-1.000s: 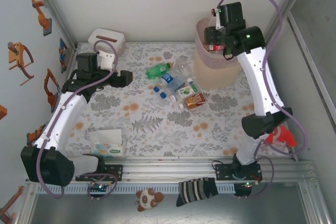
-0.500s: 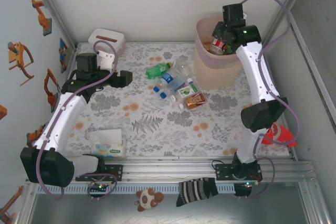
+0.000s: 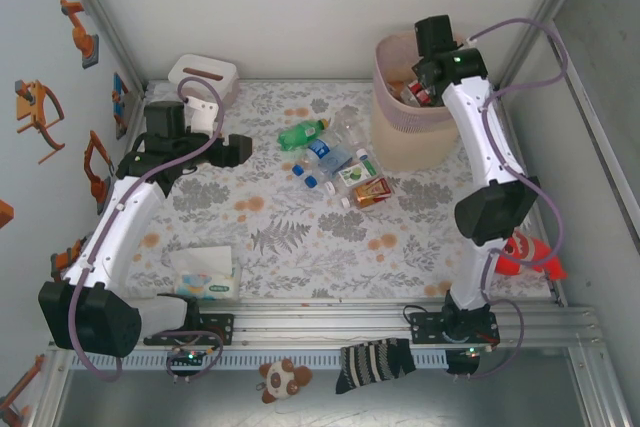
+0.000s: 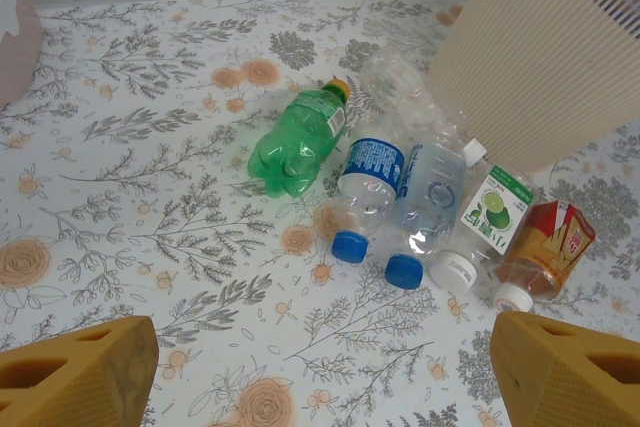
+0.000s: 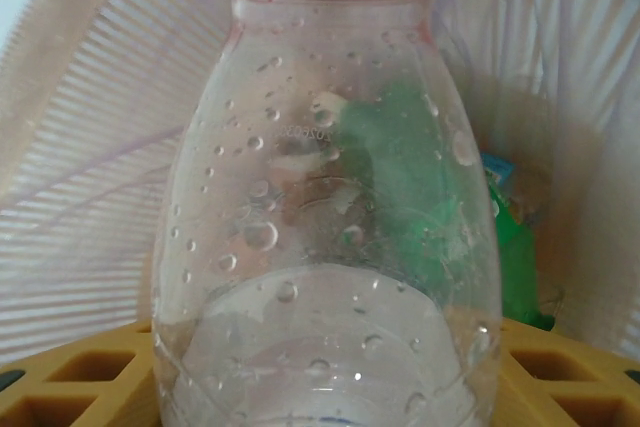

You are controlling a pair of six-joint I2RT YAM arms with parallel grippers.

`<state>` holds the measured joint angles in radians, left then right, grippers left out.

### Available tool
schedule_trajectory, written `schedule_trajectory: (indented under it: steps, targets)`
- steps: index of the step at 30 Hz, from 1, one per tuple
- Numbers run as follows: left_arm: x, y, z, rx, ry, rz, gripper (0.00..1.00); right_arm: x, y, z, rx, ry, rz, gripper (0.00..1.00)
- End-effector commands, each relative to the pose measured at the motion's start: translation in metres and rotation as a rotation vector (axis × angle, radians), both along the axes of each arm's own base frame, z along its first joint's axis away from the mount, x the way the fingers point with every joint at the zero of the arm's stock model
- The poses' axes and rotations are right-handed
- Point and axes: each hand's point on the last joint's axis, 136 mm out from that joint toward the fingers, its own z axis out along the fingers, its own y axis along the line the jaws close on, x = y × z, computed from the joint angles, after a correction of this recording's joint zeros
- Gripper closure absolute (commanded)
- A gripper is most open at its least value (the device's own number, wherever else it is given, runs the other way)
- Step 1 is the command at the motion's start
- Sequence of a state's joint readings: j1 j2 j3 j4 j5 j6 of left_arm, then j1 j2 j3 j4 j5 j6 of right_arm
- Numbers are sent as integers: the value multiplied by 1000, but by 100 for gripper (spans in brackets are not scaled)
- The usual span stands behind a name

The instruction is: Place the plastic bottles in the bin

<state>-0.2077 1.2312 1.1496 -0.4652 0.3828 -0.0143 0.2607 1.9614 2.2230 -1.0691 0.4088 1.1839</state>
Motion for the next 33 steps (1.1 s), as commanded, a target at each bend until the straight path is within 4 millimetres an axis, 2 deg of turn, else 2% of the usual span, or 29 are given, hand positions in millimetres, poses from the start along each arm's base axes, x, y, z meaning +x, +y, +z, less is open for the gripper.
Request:
schedule_trajectory:
  steps: [1, 10, 15, 20, 27, 33]
  targets:
    - [-5, 2, 9, -5, -24, -12, 14, -3, 1, -31, 36, 73, -88, 39]
    - [-6, 3, 13, -2, -39, -5, 14, 6, -1, -49, 36, 99, -131, 33]
    - [-6, 4, 13, 0, -39, -3, 14, 8, -1, -45, 46, 98, -128, 25]
    - [-6, 4, 14, 0, -41, -1, 14, 4, -2, -24, 61, 52, -125, 22]
    - [-6, 5, 14, -1, -42, 1, 14, -7, -7, 15, 60, -29, -108, 22]
    - [-5, 5, 13, -6, -37, -1, 14, -17, -12, 41, 43, -78, -89, 22]
